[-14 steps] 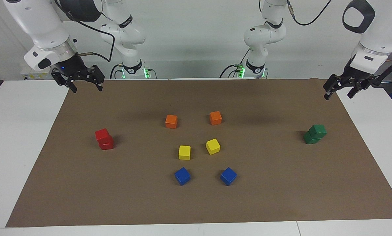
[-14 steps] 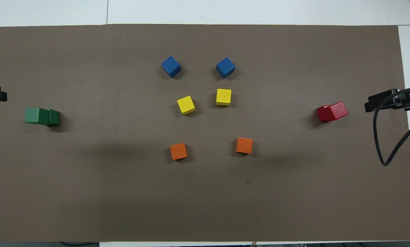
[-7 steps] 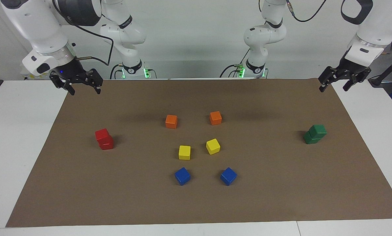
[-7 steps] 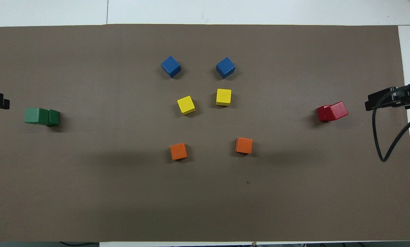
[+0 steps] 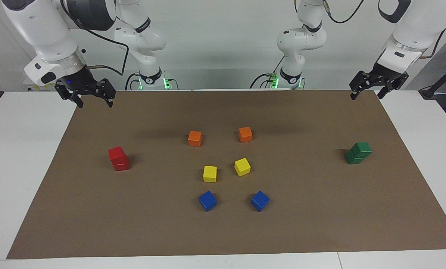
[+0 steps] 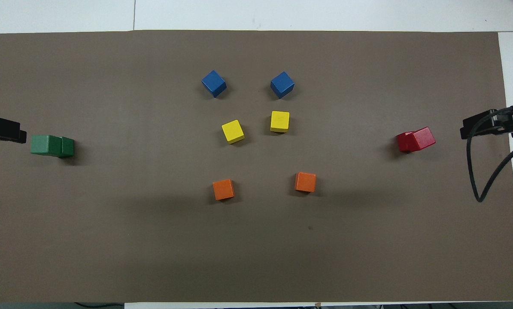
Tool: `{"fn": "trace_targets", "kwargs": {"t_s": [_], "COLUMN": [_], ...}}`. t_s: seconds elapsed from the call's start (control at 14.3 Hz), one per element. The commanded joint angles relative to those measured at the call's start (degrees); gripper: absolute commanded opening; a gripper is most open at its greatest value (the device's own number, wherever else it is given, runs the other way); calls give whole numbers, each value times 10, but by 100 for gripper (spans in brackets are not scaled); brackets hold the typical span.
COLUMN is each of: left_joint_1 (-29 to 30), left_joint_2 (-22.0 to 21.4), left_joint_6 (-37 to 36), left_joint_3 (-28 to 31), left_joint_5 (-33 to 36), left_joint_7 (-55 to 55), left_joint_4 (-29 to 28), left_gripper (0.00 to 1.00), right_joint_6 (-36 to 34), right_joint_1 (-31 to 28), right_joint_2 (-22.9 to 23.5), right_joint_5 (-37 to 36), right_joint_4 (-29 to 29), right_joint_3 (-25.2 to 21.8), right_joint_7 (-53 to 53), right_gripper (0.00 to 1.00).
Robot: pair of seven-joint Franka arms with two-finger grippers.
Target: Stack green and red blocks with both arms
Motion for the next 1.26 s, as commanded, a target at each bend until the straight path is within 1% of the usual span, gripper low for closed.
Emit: {"fn": "trace_targets", "kwargs": {"t_s": [0.0,0.49,1.19], "left_joint_1": [-26,-28,-31], "left_joint_2": [-13,-13,-13], "left_joint_6": [0,36,33], "left_joint_3": [24,26,26], "left_joint_5": [0,-1,-1], "left_joint_7": [-8,-8,-13], "left_joint_4": [-5,-15,-14], "left_gripper": [100,100,100], "right_joint_6": [-13,-12,-10], "right_joint_1": [-1,-1,-1], "right_joint_2": [5,5,5], "right_joint_5": [-12,-10,-10], "right_joint_4": [12,11,11], "right_joint_3": [5,6,6], "right_joint_7": [28,30,31], "right_gripper": [100,100,100]}}
